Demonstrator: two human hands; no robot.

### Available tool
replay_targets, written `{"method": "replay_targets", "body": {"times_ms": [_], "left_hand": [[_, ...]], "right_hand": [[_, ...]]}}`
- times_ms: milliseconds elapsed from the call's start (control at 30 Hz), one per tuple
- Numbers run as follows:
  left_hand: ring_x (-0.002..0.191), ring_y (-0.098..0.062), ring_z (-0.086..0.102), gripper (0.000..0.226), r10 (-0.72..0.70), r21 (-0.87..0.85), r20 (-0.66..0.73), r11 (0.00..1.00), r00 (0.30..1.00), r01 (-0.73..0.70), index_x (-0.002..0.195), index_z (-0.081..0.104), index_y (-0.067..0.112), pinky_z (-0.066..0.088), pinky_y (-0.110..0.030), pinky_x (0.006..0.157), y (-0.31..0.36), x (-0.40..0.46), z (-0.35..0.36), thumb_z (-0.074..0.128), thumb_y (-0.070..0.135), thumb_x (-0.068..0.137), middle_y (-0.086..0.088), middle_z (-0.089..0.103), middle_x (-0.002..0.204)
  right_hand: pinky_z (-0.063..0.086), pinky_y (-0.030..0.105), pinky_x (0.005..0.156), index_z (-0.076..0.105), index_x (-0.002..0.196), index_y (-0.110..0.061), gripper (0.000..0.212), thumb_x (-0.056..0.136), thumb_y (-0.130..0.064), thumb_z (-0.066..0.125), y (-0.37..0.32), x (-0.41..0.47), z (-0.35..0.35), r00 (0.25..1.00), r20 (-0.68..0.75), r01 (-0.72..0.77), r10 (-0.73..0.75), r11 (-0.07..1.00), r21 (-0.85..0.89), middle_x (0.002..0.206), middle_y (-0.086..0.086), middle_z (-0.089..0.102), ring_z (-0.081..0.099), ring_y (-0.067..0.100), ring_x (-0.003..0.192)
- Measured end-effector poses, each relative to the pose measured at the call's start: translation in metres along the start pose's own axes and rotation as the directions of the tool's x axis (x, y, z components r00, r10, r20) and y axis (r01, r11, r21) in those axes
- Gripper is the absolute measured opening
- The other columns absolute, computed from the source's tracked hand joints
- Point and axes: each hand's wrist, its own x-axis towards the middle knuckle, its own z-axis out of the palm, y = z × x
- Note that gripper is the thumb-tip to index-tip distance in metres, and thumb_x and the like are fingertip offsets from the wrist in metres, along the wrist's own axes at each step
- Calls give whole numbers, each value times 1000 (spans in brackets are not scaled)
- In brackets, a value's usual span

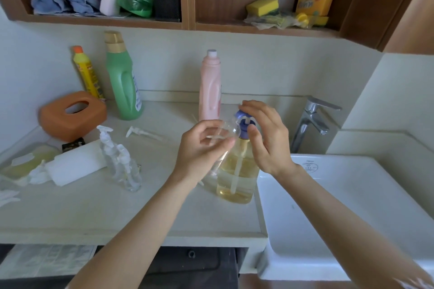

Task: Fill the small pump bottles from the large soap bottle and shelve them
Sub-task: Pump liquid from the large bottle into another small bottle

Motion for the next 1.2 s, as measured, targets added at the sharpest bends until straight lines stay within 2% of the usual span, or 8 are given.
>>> {"method": "replay_targets", "body": {"times_ms": [167,300,467,567,767,967,1133,1200], "left_hand": [[83,-6,61,44,230,203,-121,958,966,-203,94,61,40,53,-25,80,2,-9,6,88,19,66,11,68,96],[80,-6,61,46,279,251,-124,937,952,-241,97,63,36,51,-22,78,0,-10,6,90,21,63,10,69,95],[86,-8,63,46,225,309,-151,936,963,-170,102,70,24,50,-17,79,-11,-9,2,90,22,61,16,70,95],[84,-7,64,44,222,303,-158,938,962,-167,97,68,36,51,-20,79,-11,-10,3,89,24,60,19,71,93],[82,-9,70,46,129,215,-141,972,981,-97,95,65,37,53,-19,76,4,-6,0,90,16,63,8,73,92],[72,3,66,46,40,124,-276,992,960,-6,104,62,24,51,-14,69,15,-7,-10,85,9,68,8,71,89],[86,-14,71,34,39,-139,80,990,996,-27,106,65,20,56,-27,79,42,-15,-26,69,15,73,2,75,95],[88,-18,71,36,82,-218,201,975,976,-37,105,70,19,57,-36,83,52,-19,-32,78,20,70,0,74,98]], "right_hand": [[39,32,104,64,114,3,58,102,-39,25,-1,-5,2,998,-67,12,-9,999,41,120,7,61,53,25,119],[40,30,99,68,104,3,62,102,-40,24,0,-4,10,985,-169,25,-18,999,39,108,13,66,56,26,110],[39,25,93,70,96,1,65,101,-42,22,7,-14,23,984,-179,11,-7,1000,25,99,11,68,59,30,100],[42,30,92,71,97,-1,66,101,-44,21,9,-17,22,988,-155,11,-9,1000,7,100,10,68,58,28,102],[29,4,89,70,100,-6,39,90,-24,37,-4,-2,8,997,-62,-38,40,999,34,109,7,65,55,26,99],[33,18,98,71,106,-8,42,92,-24,35,-7,3,-8,993,40,-119,114,977,178,116,6,65,53,24,113],[37,31,101,70,108,-9,32,89,-5,45,1,-1,-12,995,45,-97,89,970,225,118,7,64,54,25,115],[39,36,101,70,107,-8,31,89,-6,45,5,1,-12,996,56,-82,71,970,229,117,7,65,55,26,113]]}}
